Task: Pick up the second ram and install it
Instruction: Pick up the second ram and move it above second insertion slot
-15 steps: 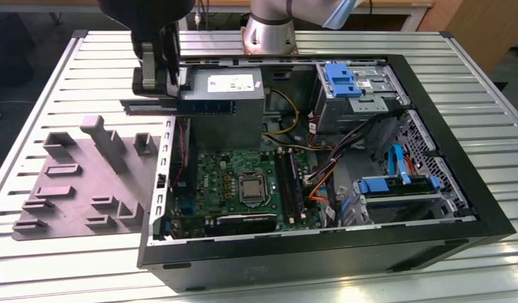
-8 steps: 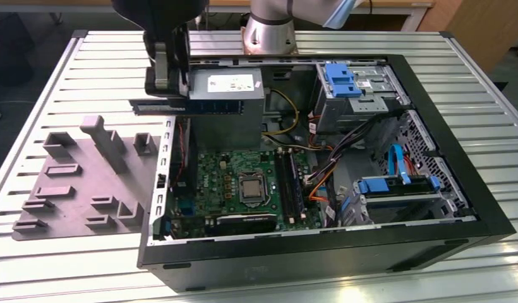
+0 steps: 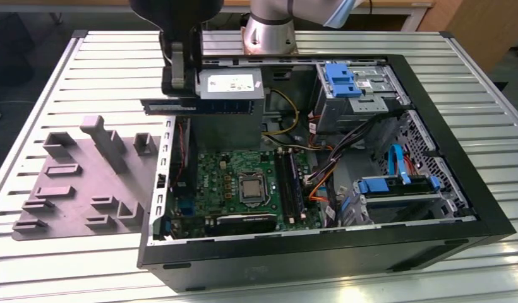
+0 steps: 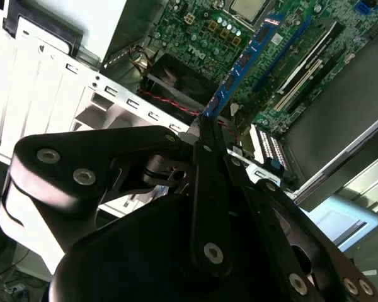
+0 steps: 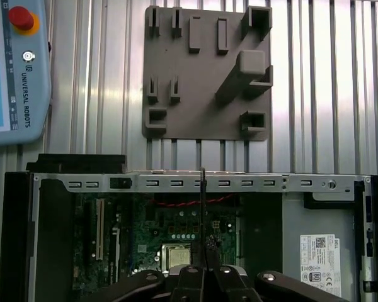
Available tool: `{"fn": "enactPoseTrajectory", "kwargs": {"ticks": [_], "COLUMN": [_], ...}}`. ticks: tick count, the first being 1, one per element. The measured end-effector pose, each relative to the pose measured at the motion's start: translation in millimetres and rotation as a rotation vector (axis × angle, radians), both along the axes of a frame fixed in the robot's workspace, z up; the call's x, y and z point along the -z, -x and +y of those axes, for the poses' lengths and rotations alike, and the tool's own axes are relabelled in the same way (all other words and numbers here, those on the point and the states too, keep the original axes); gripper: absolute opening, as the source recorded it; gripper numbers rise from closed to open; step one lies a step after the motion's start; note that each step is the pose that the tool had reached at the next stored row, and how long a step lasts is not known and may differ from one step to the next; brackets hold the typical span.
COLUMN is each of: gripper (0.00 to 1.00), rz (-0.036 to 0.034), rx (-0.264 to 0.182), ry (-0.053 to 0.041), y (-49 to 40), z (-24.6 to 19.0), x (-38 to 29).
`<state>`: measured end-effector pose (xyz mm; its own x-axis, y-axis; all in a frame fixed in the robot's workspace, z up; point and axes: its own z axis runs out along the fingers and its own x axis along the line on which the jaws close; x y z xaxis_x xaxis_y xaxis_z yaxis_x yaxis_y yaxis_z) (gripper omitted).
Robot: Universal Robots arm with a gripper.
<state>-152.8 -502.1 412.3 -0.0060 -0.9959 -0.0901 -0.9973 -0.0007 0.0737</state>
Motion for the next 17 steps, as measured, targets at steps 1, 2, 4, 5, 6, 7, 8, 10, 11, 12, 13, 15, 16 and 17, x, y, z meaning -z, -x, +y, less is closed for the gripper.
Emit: {"fn": "enactPoseTrajectory", "kwargs": {"ticks": [1, 2, 4, 5, 6, 7, 8, 10, 11, 12, 13, 15, 16, 17], "gripper": [0.11, 0.11, 0.11, 0.11, 0.11, 0.11, 0.11, 0.11, 0.11, 0.11, 0.11, 0.11, 0.11, 0.11], "rz": [0.0, 0.0, 0.0001, 0.0, 0.0, 0.0, 0.0001, 0.0, 0.0001, 0.0, 0.0001, 0.0001, 0.0001, 0.0001], "rx": [0.0, 0.0, 0.0, 0.0, 0.0, 0.0, 0.0, 0.0, 0.0, 0.0, 0.0, 0.0, 0.0, 0.0], "ry": [0.0, 0.0001, 0.0001, 0.0, 0.0, 0.0, 0.0001, 0.0, 0.0001, 0.0, 0.0002, 0.0001, 0.0, 0.0001], "y": [-1.7, -3.5, -7.4, -9.3, -11.3, -13.2, -15.2, -19.4, -21.4, -23.4, -25.4, -29.4, -31.4, -33.5], "z": [0.0, 0.0, 0.0, 0.0, 0.0, 0.0, 0.0, 0.0, 0.0, 0.0, 0.0, 0.0, 0.0, 0.0], "x": [0.0, 0.0, -0.1, 0.0, 0.0, 0.0, 0.0, 0.0, 0.0, 0.0, -0.1, 0.0, 0.0, 0.0]}}
